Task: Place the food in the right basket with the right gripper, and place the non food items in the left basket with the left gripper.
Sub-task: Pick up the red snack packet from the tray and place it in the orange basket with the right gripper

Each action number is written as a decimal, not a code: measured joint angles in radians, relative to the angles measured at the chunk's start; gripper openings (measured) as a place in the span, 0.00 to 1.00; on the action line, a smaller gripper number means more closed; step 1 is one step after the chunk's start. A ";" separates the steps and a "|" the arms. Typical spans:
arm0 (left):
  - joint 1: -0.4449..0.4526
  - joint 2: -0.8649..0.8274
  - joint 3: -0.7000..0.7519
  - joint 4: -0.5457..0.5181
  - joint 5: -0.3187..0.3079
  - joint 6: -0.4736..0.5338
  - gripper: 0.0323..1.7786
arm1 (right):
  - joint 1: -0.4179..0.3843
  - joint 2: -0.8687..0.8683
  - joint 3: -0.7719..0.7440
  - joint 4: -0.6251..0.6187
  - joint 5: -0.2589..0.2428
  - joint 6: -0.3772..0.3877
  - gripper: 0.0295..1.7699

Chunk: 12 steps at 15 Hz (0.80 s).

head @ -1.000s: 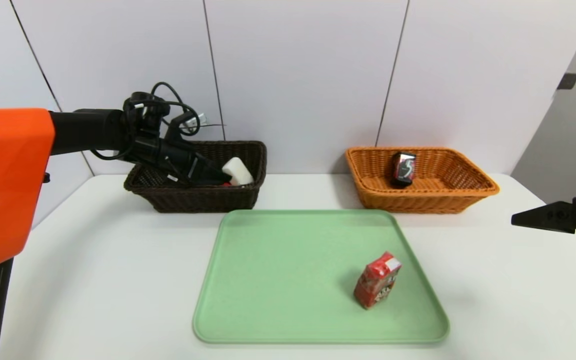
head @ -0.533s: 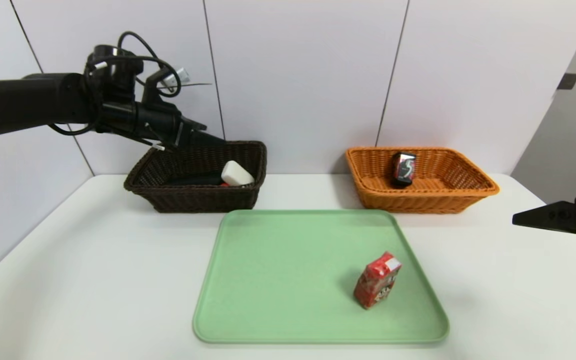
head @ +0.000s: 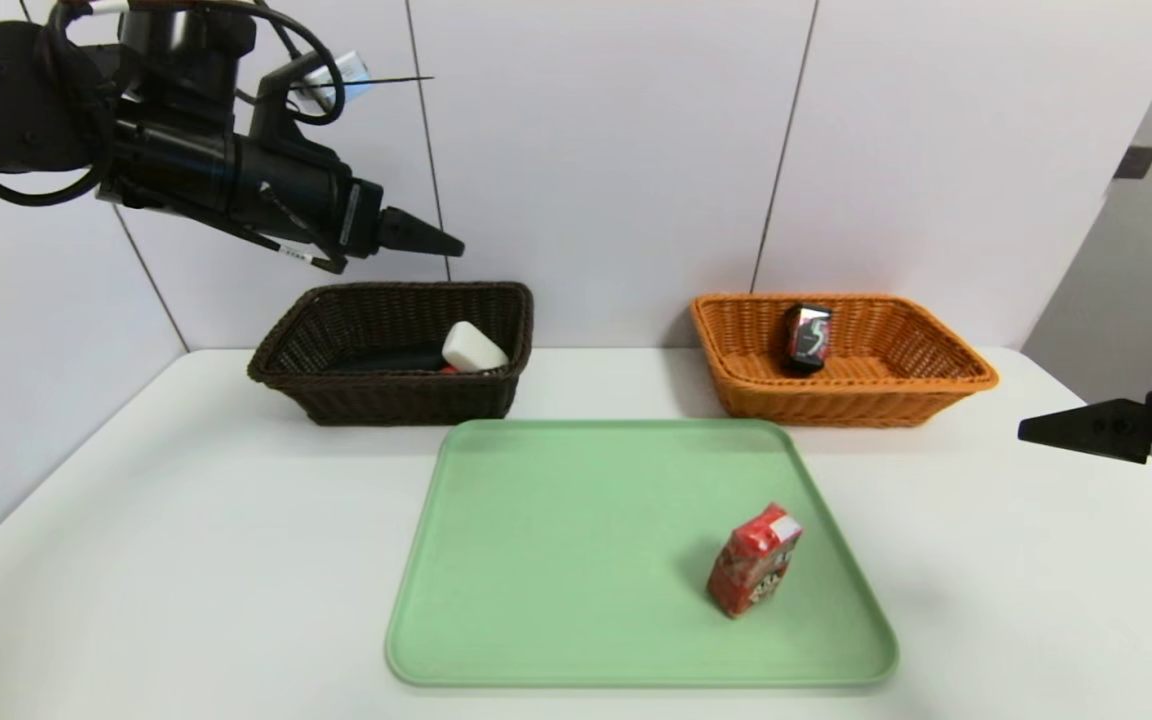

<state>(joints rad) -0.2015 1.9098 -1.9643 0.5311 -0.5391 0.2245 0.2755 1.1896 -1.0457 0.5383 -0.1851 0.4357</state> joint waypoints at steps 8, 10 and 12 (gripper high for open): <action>-0.294 -0.166 0.116 0.086 0.441 -0.296 0.95 | 0.033 0.063 -0.053 -0.012 0.033 -0.098 0.96; -0.323 -0.224 0.193 0.105 0.501 -0.328 0.95 | 0.084 0.098 -0.093 0.007 0.033 -0.110 0.96; -0.332 -0.289 0.276 0.122 0.513 -0.357 0.95 | 0.146 0.142 -0.145 0.046 0.033 -0.112 0.96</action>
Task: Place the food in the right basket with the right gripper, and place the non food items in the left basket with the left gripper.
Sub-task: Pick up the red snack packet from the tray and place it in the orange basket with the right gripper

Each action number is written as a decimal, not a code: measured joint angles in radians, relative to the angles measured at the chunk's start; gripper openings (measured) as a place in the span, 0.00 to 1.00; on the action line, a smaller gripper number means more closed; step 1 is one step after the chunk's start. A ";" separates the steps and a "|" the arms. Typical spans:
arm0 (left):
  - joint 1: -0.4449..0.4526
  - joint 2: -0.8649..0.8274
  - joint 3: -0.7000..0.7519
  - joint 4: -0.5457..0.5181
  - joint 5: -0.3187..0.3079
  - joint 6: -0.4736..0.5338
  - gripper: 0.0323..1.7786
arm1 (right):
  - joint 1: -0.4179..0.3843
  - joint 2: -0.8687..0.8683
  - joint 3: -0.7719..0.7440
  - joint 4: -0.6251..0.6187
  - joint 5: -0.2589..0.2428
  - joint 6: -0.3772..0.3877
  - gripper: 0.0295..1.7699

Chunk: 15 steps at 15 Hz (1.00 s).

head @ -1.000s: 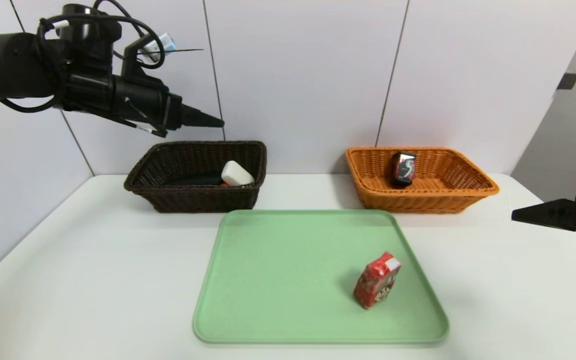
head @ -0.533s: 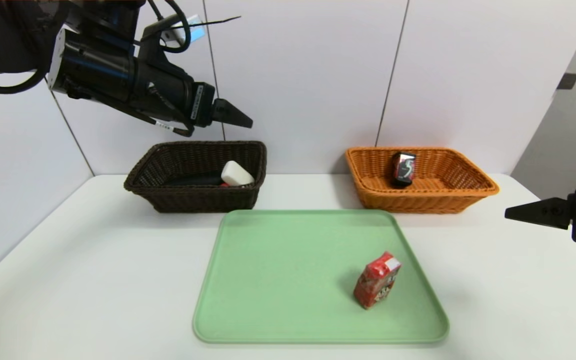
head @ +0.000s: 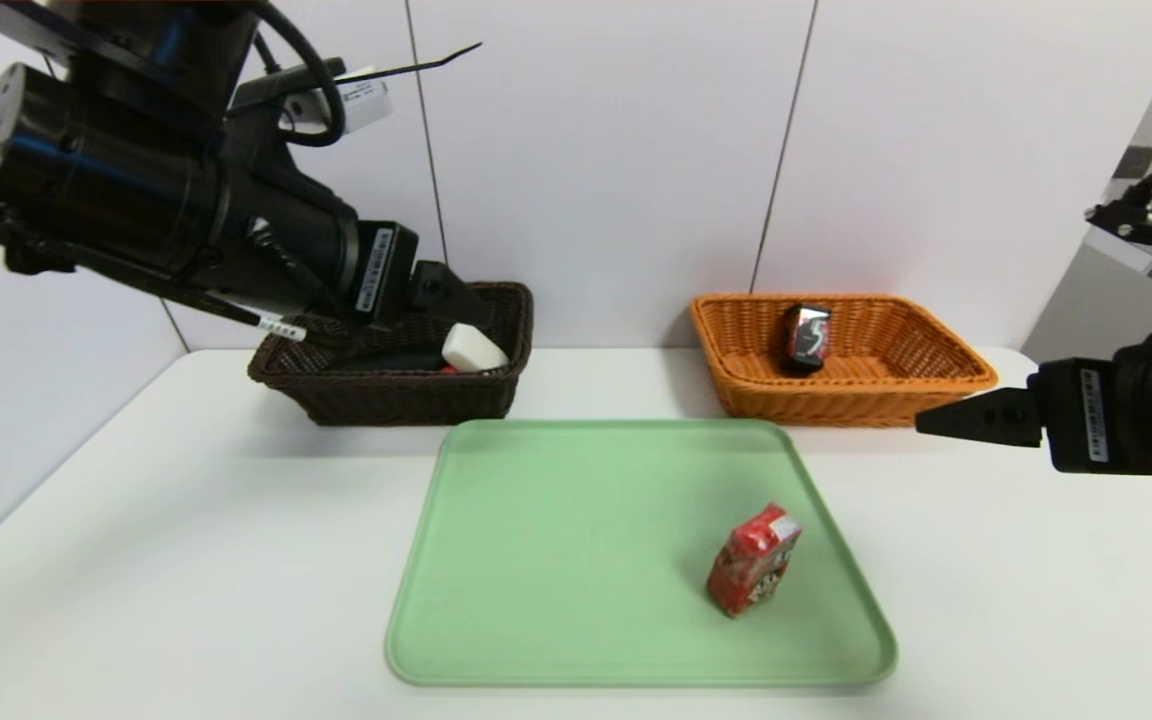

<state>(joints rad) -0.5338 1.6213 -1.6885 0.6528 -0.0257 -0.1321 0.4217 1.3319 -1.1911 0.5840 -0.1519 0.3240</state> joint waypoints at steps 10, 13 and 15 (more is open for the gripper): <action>0.039 -0.242 0.268 0.096 0.139 -0.014 0.95 | 0.251 0.299 -0.303 0.258 -0.014 -0.003 0.96; 0.039 -0.259 0.301 0.093 0.141 -0.013 0.95 | 0.285 0.369 -0.311 0.264 -0.015 -0.007 0.96; 0.039 -0.265 0.310 0.093 0.141 -0.008 0.95 | 0.294 0.417 -0.307 0.263 -0.017 -0.009 0.96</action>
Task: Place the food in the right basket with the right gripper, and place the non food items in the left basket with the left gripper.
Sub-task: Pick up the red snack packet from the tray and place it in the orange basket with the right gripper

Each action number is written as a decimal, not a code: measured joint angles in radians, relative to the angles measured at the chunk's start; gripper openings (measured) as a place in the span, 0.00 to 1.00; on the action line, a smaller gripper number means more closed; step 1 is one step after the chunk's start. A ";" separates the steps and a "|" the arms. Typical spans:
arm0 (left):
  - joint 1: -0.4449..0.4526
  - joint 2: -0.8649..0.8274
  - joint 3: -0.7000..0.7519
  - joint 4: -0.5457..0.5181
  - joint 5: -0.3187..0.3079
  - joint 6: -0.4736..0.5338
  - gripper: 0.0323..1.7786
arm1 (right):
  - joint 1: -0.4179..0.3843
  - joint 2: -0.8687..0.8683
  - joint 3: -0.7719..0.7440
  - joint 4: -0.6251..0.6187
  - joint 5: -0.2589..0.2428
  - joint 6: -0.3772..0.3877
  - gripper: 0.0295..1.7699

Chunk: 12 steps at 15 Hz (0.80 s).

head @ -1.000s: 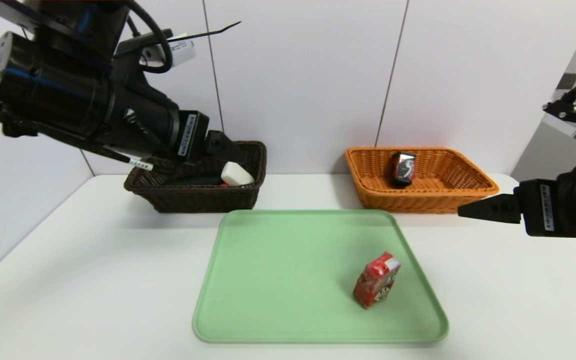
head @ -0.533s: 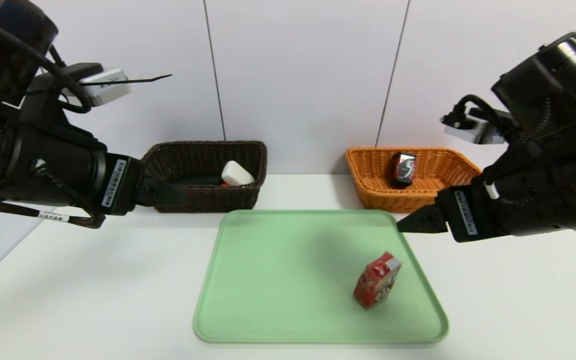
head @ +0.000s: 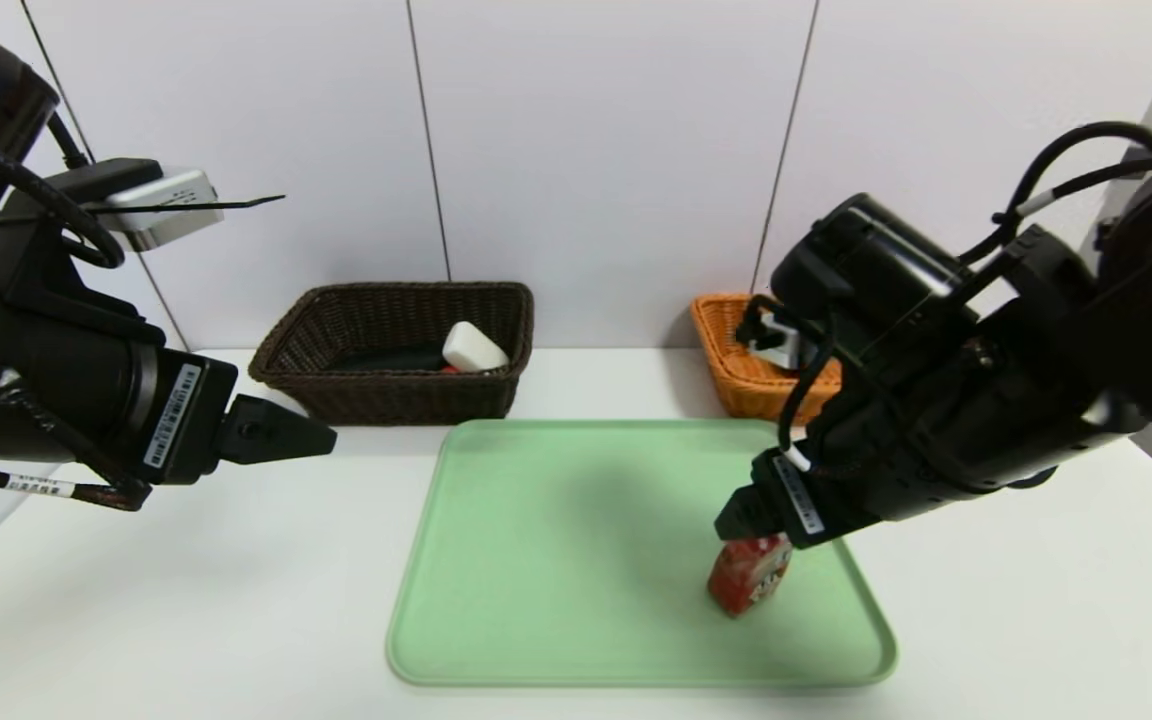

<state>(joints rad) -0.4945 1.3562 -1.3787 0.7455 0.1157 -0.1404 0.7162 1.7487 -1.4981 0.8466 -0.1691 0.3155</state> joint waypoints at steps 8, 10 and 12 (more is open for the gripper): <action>-0.001 -0.004 0.004 -0.001 -0.003 0.004 0.95 | 0.007 0.110 0.032 -0.005 -0.005 -0.001 0.96; -0.001 -0.003 0.004 -0.001 -0.003 0.002 0.95 | 0.009 0.127 0.036 -0.009 -0.005 -0.001 0.96; -0.001 -0.003 0.004 -0.001 -0.003 0.002 0.95 | 0.009 0.141 0.038 -0.011 -0.004 -0.001 0.90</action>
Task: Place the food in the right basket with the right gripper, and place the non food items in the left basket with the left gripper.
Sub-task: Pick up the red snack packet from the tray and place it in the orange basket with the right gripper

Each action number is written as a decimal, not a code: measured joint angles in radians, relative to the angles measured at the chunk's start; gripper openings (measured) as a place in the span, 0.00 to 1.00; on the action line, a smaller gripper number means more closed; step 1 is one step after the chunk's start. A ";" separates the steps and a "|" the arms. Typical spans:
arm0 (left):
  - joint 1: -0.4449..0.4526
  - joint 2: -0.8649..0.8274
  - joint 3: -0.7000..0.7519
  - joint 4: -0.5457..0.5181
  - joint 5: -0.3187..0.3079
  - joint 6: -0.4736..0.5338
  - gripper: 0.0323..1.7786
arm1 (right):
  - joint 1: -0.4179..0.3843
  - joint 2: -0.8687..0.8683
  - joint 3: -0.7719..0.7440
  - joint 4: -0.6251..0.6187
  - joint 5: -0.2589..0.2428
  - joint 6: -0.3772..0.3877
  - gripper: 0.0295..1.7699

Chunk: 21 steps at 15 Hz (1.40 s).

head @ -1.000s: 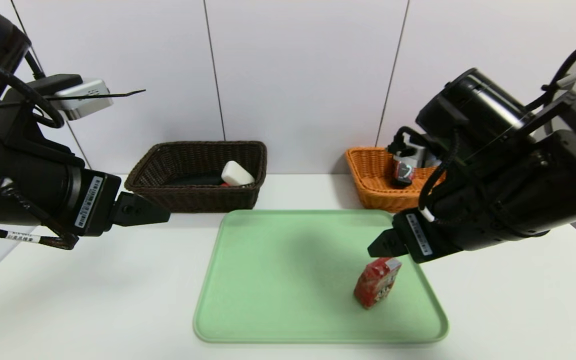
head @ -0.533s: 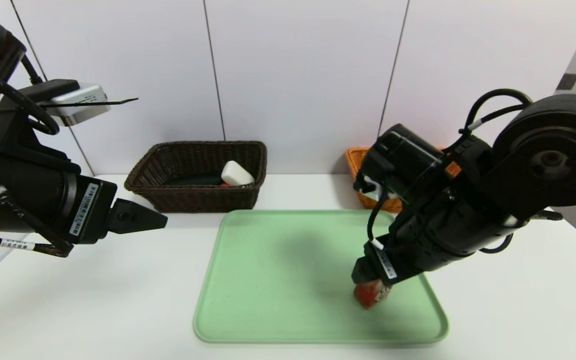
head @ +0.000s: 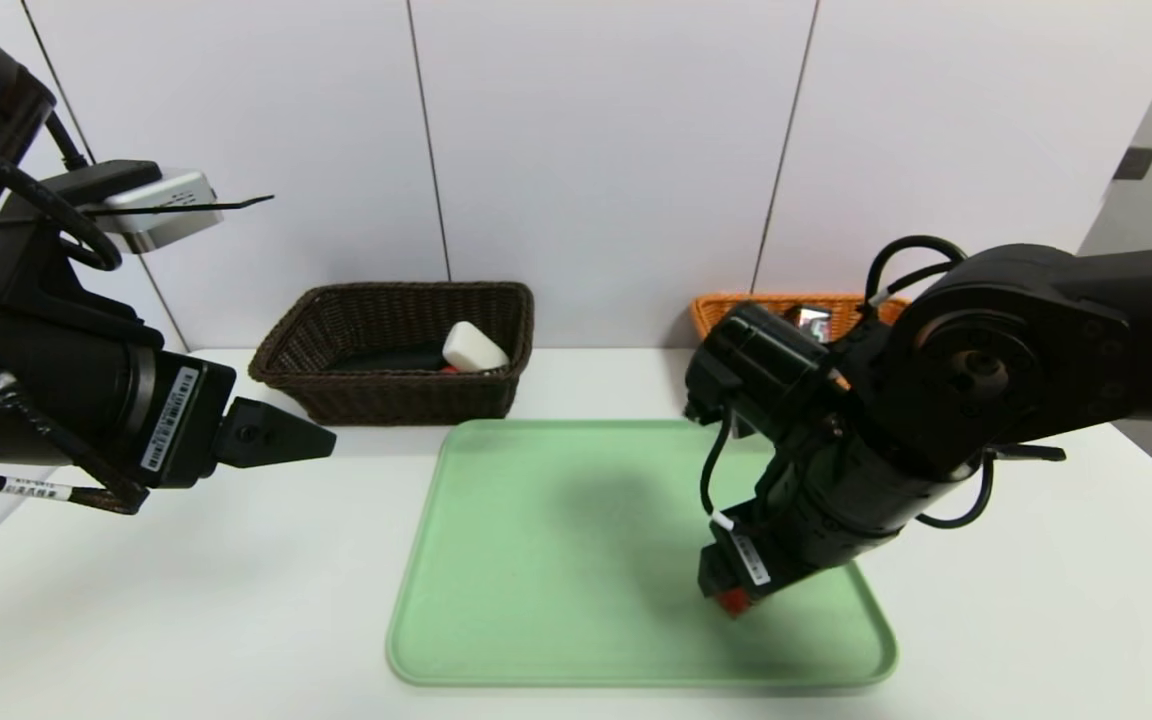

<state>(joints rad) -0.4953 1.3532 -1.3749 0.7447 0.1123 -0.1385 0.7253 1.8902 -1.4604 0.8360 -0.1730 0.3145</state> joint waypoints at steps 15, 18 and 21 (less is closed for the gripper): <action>0.000 0.002 -0.004 -0.003 0.002 0.001 0.95 | -0.006 -0.107 -0.094 -0.005 -0.074 -0.028 0.31; 0.000 0.002 -0.004 -0.003 0.001 0.000 0.95 | -0.056 -0.136 -0.187 -0.010 -0.113 -0.023 0.31; 0.001 0.004 -0.002 -0.004 0.001 0.000 0.95 | -0.145 -0.133 -0.260 -0.080 -0.119 -0.018 0.31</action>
<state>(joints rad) -0.4940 1.3570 -1.3772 0.7409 0.1138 -0.1385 0.5802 1.7568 -1.7202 0.7557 -0.2915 0.2966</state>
